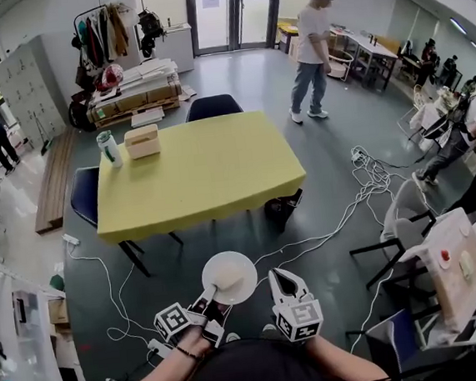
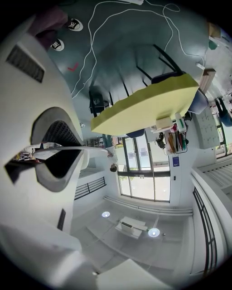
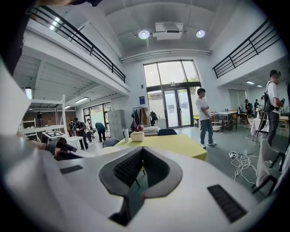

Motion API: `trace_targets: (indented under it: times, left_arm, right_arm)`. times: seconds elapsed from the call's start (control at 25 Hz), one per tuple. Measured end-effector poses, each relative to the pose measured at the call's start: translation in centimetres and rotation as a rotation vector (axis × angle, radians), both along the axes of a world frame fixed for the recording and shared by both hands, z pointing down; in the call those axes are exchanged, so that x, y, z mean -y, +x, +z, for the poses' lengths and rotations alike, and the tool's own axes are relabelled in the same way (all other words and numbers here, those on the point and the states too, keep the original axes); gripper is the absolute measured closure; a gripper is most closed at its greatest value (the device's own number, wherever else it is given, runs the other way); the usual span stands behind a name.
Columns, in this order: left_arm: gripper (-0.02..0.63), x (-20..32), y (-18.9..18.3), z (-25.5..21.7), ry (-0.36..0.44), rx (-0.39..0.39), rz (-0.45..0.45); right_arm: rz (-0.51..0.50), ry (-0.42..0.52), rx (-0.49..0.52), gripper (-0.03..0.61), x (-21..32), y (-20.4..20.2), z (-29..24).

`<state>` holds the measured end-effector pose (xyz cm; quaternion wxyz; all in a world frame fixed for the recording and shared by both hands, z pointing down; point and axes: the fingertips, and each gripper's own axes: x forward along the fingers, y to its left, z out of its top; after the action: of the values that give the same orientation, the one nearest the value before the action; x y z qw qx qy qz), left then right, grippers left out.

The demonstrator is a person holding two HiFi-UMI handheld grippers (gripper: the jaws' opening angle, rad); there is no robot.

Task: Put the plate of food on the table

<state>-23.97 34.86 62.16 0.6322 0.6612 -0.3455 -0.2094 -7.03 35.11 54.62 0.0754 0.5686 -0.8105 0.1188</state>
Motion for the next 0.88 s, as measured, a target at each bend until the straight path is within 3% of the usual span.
trace_targets:
  times: [0.88]
  left_arm:
    - [0.592,4.1,-0.5,1.2,-0.016,-0.013,0.040]
  right_arm:
    - [0.056,0.002,-0.024,0.566,2.9,0.0,1.0]
